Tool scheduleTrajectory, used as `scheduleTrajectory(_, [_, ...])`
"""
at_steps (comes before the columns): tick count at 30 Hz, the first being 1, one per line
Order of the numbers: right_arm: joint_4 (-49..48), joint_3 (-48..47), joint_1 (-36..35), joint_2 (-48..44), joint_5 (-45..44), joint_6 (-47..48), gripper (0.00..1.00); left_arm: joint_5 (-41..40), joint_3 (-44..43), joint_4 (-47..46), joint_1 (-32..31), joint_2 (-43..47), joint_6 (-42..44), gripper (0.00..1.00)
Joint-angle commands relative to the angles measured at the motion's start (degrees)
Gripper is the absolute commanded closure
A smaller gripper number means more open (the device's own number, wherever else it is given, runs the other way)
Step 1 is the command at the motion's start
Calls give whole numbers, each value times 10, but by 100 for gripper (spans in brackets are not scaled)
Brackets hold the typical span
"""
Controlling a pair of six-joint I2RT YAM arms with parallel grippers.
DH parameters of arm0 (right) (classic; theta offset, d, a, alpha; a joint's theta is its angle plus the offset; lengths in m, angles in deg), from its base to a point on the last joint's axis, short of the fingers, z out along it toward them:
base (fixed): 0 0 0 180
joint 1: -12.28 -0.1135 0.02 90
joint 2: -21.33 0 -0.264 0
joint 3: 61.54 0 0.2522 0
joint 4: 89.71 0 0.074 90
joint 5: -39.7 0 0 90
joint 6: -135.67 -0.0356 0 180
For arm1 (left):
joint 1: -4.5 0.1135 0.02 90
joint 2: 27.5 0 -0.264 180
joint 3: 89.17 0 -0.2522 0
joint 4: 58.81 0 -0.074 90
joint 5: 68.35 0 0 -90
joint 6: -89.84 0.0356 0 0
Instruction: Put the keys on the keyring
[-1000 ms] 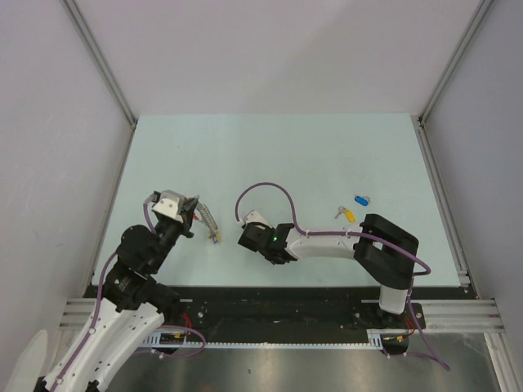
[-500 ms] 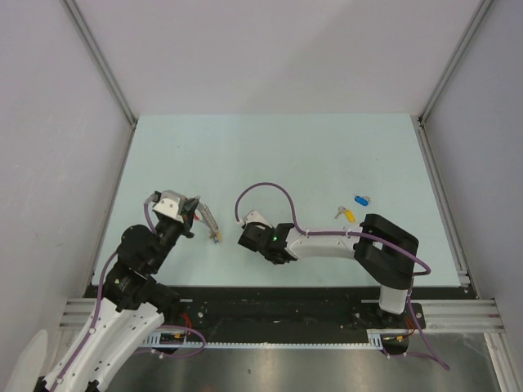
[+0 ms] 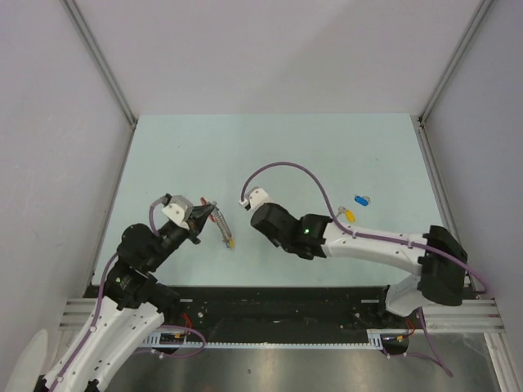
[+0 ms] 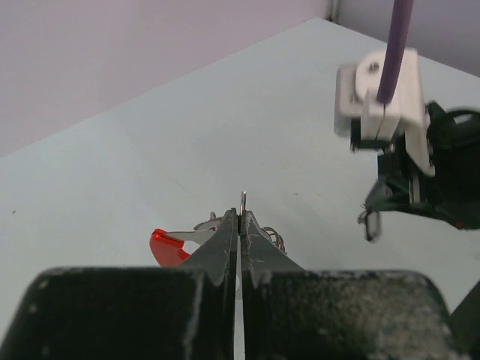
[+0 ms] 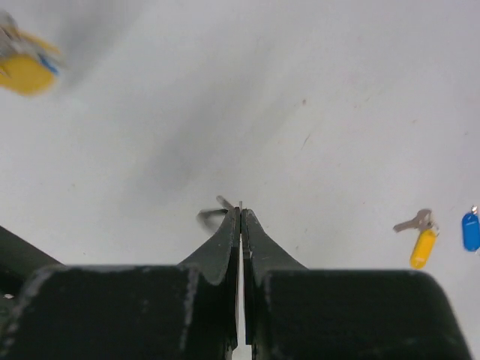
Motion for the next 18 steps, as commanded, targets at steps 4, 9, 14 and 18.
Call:
scheduleTrajectory(4, [-187, 48, 58, -168, 113, 106, 100, 140, -40, -71, 2, -31, 3, 100])
scheduleTrajectory(9, [-372, 148, 164, -277, 333, 117, 100, 190, -74, -89, 2, -76, 4, 100])
scheduleTrajectory(14, [-471, 211, 248, -331, 517, 121, 100, 282, -106, -129, 2, -155, 14, 99])
scheduleTrajectory(18, [-523, 234, 286, -350, 626, 110, 100, 350, -129, -171, 3, -212, 27, 100])
